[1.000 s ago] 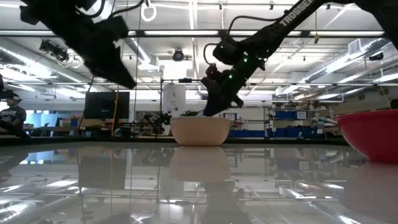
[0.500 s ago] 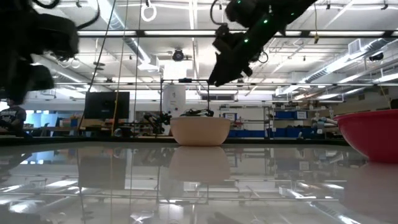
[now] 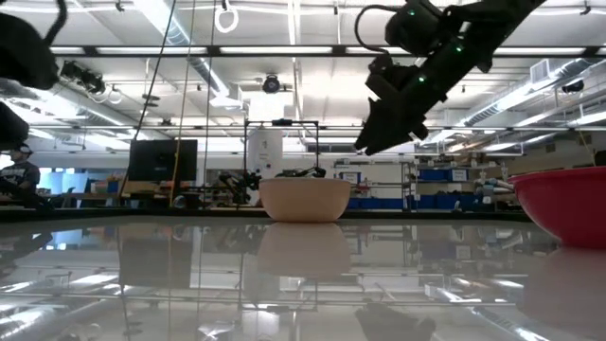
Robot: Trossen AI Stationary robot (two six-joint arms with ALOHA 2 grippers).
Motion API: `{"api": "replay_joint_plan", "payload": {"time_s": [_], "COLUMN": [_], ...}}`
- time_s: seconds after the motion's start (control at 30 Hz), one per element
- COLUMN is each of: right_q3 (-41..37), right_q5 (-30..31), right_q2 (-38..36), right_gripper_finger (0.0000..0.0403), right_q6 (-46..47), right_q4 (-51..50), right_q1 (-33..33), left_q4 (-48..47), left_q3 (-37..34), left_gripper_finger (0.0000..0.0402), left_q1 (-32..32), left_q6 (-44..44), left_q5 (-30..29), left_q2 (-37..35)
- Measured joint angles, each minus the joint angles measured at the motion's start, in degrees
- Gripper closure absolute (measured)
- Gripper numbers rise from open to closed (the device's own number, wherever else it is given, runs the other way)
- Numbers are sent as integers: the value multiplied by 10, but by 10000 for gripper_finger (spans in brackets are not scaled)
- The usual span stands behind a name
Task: Nest bowls inside each other
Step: Stack the printed blue bowl on top of the transparent blue bowl
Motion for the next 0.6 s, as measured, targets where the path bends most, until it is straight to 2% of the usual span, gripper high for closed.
{"api": "replay_joint_plan", "payload": {"time_s": [0.13,0.23,0.4,0.5,0.6], "right_q3": [-25,-38,-40,-40,-40], "right_q5": [15,23,44,49,55], "right_q2": [-29,-54,-101,-132,-164], "right_gripper_finger": [198,201,222,242,259], "right_q6": [13,18,20,20,20], "right_q4": [2,-1,-27,-40,-65], "right_q1": [8,17,40,53,67], "left_q4": [27,32,41,34,23], "left_q3": [0,0,4,13,41], "left_gripper_finger": [258,287,381,386,387], "left_q1": [-20,-15,25,67,114], "left_q6": [80,95,97,122,207], "left_q5": [-1,-37,-46,-58,-121], "left_q2": [57,91,106,99,88]}}
